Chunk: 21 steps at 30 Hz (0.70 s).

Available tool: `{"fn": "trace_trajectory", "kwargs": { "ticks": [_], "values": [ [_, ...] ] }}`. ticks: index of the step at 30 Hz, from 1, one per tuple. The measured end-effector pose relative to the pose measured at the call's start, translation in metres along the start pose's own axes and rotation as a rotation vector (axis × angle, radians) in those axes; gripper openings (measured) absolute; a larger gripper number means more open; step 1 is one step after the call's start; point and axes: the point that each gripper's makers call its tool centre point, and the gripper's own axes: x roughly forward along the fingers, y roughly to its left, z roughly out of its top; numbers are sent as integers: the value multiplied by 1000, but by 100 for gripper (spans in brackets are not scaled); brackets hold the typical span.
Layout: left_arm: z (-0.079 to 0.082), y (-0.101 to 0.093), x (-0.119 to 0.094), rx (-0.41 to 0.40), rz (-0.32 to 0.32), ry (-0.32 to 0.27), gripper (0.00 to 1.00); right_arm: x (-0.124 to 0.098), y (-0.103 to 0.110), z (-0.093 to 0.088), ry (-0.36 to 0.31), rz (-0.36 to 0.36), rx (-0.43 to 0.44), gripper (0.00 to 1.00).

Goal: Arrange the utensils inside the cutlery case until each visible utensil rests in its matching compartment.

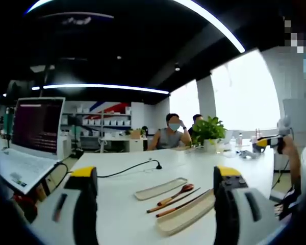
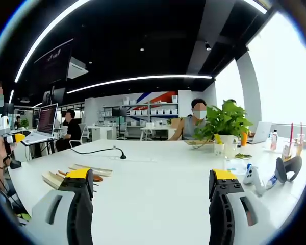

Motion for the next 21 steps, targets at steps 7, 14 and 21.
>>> {"fn": "trace_trajectory", "kwargs": {
  "ticks": [7,14,21],
  "values": [
    [0,0,0,-3,0,-2,100,-1,-1,1,-3,-1,1,98],
    [0,1,-1,-4,1,2,100,-1,-1,0,-1,0,2,98],
    [0,0,-1,-7,0,1,100,-1,-1,1,-4,-1,4,98]
  ]
}}
